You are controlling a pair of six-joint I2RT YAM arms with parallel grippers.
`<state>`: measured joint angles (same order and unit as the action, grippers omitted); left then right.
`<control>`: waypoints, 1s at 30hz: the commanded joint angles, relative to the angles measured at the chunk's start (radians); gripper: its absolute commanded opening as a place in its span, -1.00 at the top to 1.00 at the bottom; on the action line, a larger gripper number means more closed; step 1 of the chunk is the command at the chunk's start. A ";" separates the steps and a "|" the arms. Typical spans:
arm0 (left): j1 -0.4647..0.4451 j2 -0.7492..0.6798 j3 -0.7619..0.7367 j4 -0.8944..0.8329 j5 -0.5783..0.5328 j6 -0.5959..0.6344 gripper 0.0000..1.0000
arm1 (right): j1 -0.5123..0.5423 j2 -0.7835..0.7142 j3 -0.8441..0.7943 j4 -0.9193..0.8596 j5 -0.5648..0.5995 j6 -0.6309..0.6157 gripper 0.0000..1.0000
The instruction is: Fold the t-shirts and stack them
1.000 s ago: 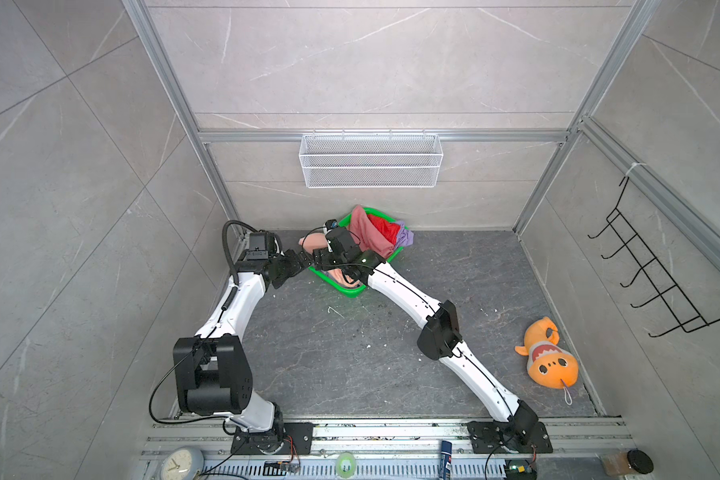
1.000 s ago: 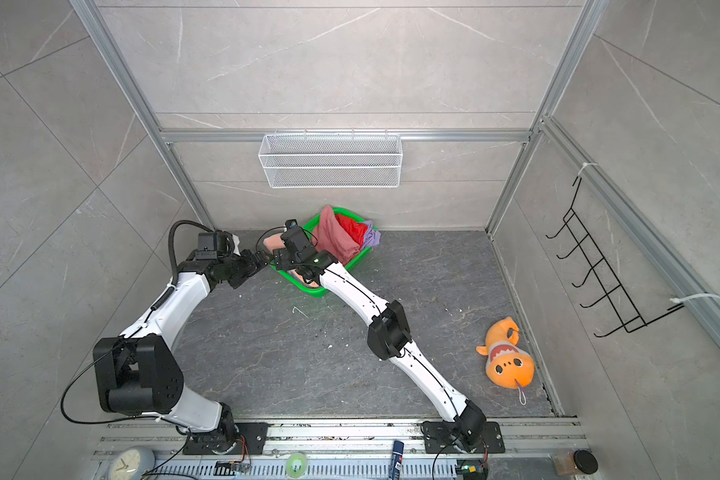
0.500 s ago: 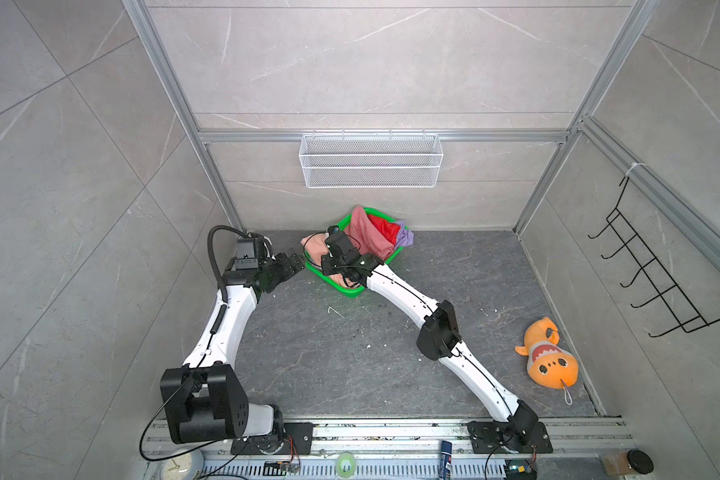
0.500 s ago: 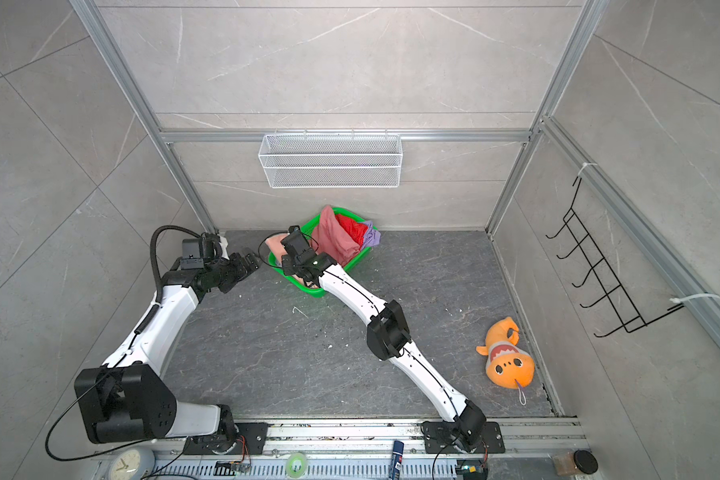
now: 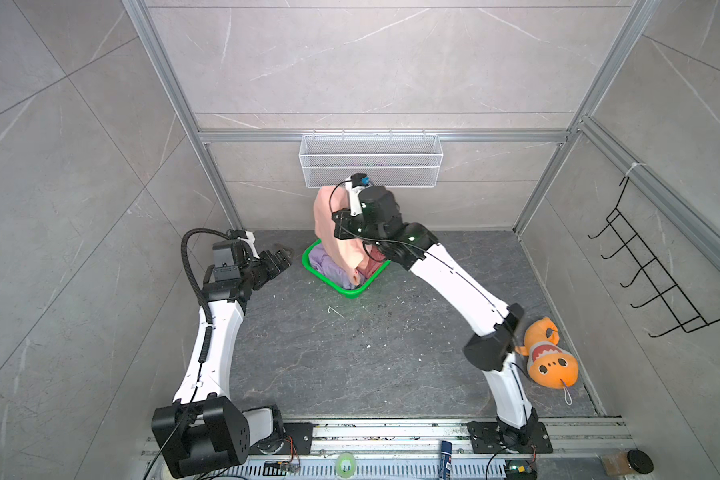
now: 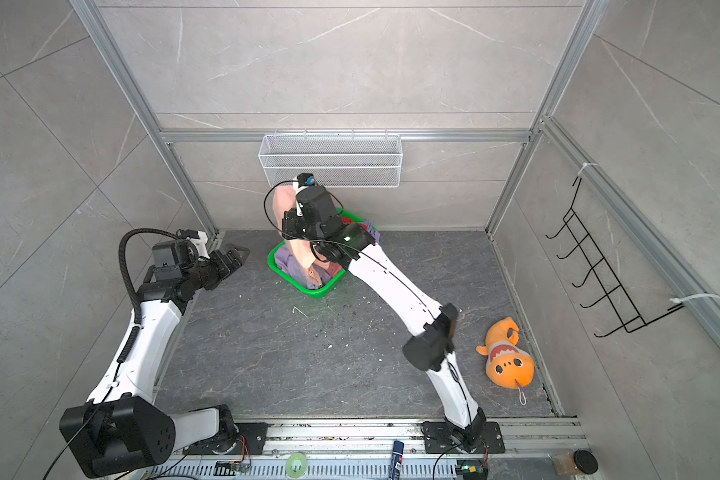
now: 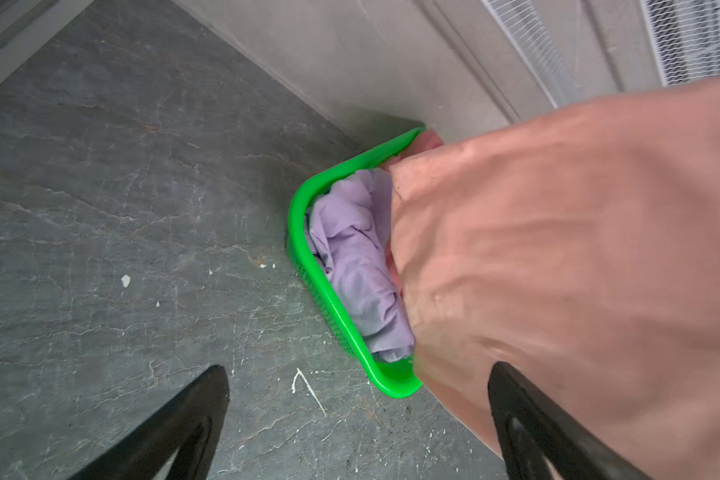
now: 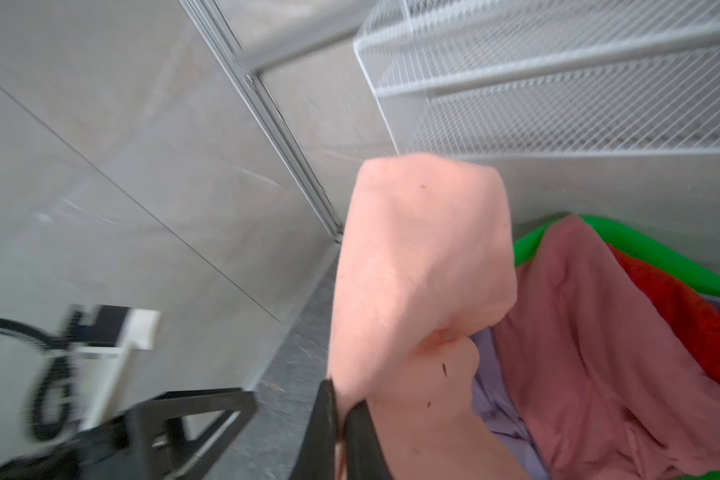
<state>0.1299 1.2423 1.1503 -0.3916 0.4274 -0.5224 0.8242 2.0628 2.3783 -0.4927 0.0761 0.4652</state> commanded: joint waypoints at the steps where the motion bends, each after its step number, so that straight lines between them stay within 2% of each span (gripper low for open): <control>1: 0.005 -0.024 0.020 0.045 0.088 0.020 -0.99 | 0.007 -0.261 -0.303 0.199 0.018 0.097 1.00; 4: 0.004 -0.014 0.035 0.056 0.135 0.022 -0.99 | 0.006 -0.517 -0.627 0.262 0.152 0.142 1.00; 8: 0.001 0.031 0.050 0.064 0.230 0.013 -0.99 | -0.004 -0.779 -0.971 0.163 0.384 0.219 1.00; 9: -0.002 0.042 0.052 0.063 0.247 0.011 -0.99 | -0.007 -0.818 -1.037 0.134 0.421 0.231 0.94; 10: -0.007 0.051 0.053 0.064 0.258 0.004 -0.99 | -0.021 -0.853 -1.098 0.076 0.462 0.279 0.69; 12: -0.027 0.067 0.054 0.052 0.259 -0.002 -0.99 | -0.061 -0.886 -1.181 -0.021 0.492 0.299 -0.02; 13: -0.043 0.074 0.055 0.043 0.255 0.001 -0.99 | -0.074 -0.886 -1.192 -0.090 0.524 0.330 -0.25; 14: -0.070 0.082 0.059 0.023 0.243 0.008 -0.99 | -0.081 -0.884 -1.197 -0.144 0.547 0.329 -0.35; 16: -0.129 0.108 0.078 -0.039 0.196 0.032 -0.99 | -0.082 -0.879 -1.189 -0.222 0.575 0.332 -0.40; 20: -0.278 0.167 0.100 -0.116 0.095 0.028 -0.99 | -0.082 -0.871 -1.167 -0.309 0.549 0.324 -0.42; 26: -0.521 0.287 0.174 -0.052 0.002 -0.055 -0.99 | -0.083 -0.859 -1.210 -0.312 0.520 0.348 -0.45; 30: -0.614 0.416 0.230 0.038 0.007 -0.142 -0.99 | -0.096 -0.854 -1.234 -0.289 0.506 0.353 -0.51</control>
<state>-0.4427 1.5944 1.3251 -0.4294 0.4625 -0.5896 0.7380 1.2007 1.1706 -0.7666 0.5831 0.8005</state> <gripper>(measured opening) 0.996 0.752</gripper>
